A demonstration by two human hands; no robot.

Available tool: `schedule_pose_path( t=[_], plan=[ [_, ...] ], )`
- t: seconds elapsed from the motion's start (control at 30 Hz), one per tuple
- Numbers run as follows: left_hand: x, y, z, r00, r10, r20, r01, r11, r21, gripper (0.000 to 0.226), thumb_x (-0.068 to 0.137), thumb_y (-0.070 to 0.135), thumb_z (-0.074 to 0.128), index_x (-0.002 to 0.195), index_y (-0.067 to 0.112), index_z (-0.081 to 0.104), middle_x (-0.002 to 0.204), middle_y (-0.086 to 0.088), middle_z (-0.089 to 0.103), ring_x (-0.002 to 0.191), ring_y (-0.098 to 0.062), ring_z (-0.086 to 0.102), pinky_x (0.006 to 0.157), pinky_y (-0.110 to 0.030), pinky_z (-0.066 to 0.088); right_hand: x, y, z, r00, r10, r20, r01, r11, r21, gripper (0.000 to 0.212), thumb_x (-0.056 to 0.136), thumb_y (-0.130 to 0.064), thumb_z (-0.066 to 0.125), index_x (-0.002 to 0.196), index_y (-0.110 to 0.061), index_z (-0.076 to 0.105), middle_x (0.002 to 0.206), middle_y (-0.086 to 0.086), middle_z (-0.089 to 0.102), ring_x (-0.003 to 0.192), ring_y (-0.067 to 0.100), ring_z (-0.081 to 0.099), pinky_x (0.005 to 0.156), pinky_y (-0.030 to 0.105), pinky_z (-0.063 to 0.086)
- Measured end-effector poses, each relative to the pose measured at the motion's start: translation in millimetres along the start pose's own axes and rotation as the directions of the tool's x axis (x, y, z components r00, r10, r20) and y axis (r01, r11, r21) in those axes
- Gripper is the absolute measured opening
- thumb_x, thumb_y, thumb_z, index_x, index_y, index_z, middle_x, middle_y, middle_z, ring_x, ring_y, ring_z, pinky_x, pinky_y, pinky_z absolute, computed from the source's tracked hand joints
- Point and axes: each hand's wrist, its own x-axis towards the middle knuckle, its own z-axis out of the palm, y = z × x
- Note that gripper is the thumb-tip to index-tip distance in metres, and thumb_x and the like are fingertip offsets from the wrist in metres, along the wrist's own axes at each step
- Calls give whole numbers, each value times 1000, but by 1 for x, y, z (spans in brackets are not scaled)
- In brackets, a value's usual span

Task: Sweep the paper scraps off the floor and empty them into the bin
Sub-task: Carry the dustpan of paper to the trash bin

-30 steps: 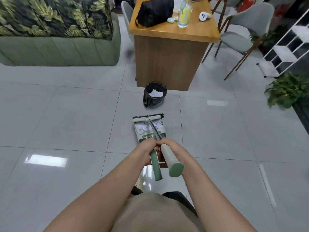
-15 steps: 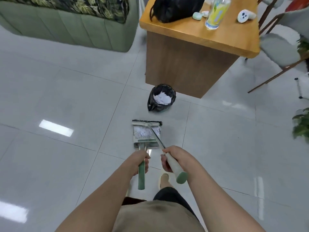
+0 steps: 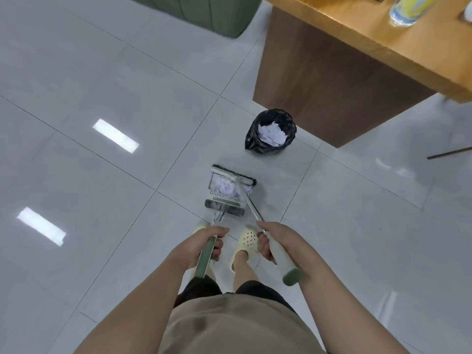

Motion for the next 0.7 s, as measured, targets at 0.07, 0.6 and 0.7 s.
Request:
schedule_pose_path(
  t=[0.07,0.6,0.7],
  plan=[
    [-4,-3,-1,1000,-12,-7,12,1000,26,25,88,25,68,80,16,47,62,-1,35,50,-17,30,52,-29,33,-13,-5,-3,1000,10,11,-10,1000,23,30,92,-29,63,71,-10,53,53,-1,49,33,8,45,29,17,36],
    [-105,53,2,967,249,-47,-252,964,-81,31,76,43,59,78,16,46,57,-2,23,45,-15,16,44,-23,16,-136,-43,0,921,-259,292,168,939,301,21,85,-21,59,68,-12,49,51,-5,38,34,5,37,28,14,31],
    [-129,75,14,973,231,17,-229,971,-73,41,82,51,53,90,11,48,57,-4,27,43,-14,19,47,-25,14,-153,-46,3,901,-320,293,231,925,302,19,84,-20,58,70,-12,48,52,-5,37,34,5,35,27,15,30]
  ],
)
